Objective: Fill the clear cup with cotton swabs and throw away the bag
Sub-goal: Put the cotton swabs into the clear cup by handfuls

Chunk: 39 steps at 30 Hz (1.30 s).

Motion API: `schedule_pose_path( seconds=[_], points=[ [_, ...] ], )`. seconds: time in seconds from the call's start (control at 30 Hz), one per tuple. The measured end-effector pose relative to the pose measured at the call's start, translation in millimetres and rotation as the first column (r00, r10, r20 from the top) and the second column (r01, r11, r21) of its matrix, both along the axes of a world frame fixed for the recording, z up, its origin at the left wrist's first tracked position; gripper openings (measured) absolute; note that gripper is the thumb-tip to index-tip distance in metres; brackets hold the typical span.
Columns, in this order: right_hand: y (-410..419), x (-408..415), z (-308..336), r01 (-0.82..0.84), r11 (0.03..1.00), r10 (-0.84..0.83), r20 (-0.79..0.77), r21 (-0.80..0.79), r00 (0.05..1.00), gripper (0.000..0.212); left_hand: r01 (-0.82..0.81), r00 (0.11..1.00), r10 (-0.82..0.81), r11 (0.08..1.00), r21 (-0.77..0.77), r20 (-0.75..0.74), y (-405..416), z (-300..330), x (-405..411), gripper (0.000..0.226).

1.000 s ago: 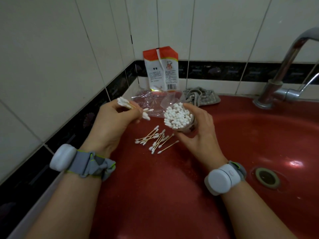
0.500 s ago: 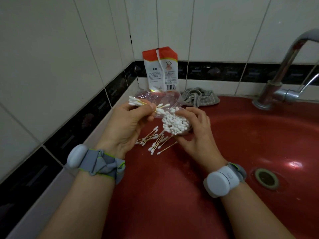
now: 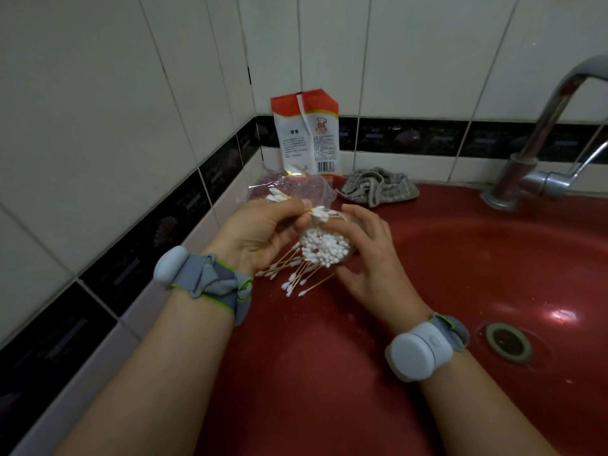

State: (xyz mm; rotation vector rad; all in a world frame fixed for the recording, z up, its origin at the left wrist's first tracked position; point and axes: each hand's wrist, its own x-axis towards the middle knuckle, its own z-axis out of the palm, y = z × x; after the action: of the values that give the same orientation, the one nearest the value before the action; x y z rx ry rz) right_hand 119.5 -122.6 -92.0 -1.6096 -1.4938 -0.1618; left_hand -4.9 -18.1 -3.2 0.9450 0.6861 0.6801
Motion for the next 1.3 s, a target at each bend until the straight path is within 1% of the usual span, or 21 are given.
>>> schedule_pose_path(
  seconds=[0.1,0.2,0.27,0.33,0.43,0.53,0.63,0.7,0.77,0.83,1.0,1.1,1.17,1.23,1.3],
  points=[
    [-0.7,-1.2,1.7,-0.028,1.0,0.028,-0.006,-0.01,1.0,0.067,-0.023,0.999,0.025,0.996,0.082,-0.02,0.5,-2.2,3.4,0.01],
    [-1.5,-2.6,4.6,-0.043,0.999,0.043,-0.015,0.007,0.999,0.068,-0.044,0.998,0.055,0.966,0.256,-0.036,-2.7,-8.1,6.4,0.012],
    [-2.5,-3.4,5.3,-0.054,0.998,0.055,-0.049,0.033,0.997,0.07,-0.077,0.991,0.117,0.901,0.427,-0.069,-5.5,-13.7,7.9,0.014],
    [-2.8,-4.4,4.7,-0.053,0.996,0.059,-0.091,0.074,0.994,0.073,-0.097,0.977,0.188,0.809,0.58,-0.099,-9.0,-17.6,8.3,0.012],
    [-2.6,-5.4,3.2,-0.02,0.997,0.032,-0.174,0.072,0.984,0.079,-0.097,0.96,0.252,0.7,0.708,-0.118,-17.4,-21.5,8.8,0.01],
    [-2.1,-5.0,1.7,0.01,0.999,-0.001,-0.17,0.049,0.985,0.075,-0.076,0.947,0.294,0.606,0.792,-0.134,-23.2,-23.6,8.0,0.013],
    [-0.7,-3.8,1.1,0.026,0.999,-0.022,-0.112,0.04,0.993,0.075,-0.05,0.945,0.293,0.562,0.826,-0.142,-21.4,-25.0,5.2,0.017],
    [0.0,-3.0,0.4,0.026,0.999,-0.024,-0.075,0.025,0.997,0.08,-0.031,0.948,0.278,0.561,0.827,-0.153,-19.7,-26.6,3.5,0.016],
    [-0.3,-3.1,0.0,0.025,1.0,-0.025,-0.062,0.006,0.998,0.081,-0.017,0.951,0.261,0.58,0.814,-0.166,-19.0,-28.8,2.1,0.014],
    [-0.8,-3.1,-0.4,0.022,1.0,-0.022,-0.071,-0.001,0.997,0.077,-0.014,0.956,0.242,0.606,0.795,-0.168,-17.8,-31.2,1.2,0.013],
    [-0.1,-3.3,-0.2,0.012,1.0,-0.011,-0.072,0.009,0.997,0.072,-0.031,0.969,0.197,0.696,0.717,-0.149,-20.5,-32.6,-0.2,0.01],
    [0.9,-3.4,-0.8,0.011,1.0,-0.01,-0.077,0.012,0.997,0.069,-0.037,0.972,0.187,0.715,0.699,-0.14,-23.3,-31.8,0.9,0.012],
    [0.8,-4.0,-0.8,-0.003,1.0,0.005,-0.077,0.015,0.997,0.069,-0.052,0.967,0.212,0.699,0.713,-0.137,-22.8,-32.2,3.3,0.016],
    [0.6,-5.0,-0.4,-0.017,0.999,0.019,-0.084,0.033,0.996,0.071,-0.065,0.951,0.267,0.671,0.739,-0.158,-20.8,-35.0,6.8,0.016],
    [0.3,-5.2,-0.5,-0.015,0.999,0.02,-0.126,0.041,0.992,0.079,-0.084,0.93,0.321,0.661,0.745,-0.181,-21.2,-37.3,11.1,0.003]
  ],
)
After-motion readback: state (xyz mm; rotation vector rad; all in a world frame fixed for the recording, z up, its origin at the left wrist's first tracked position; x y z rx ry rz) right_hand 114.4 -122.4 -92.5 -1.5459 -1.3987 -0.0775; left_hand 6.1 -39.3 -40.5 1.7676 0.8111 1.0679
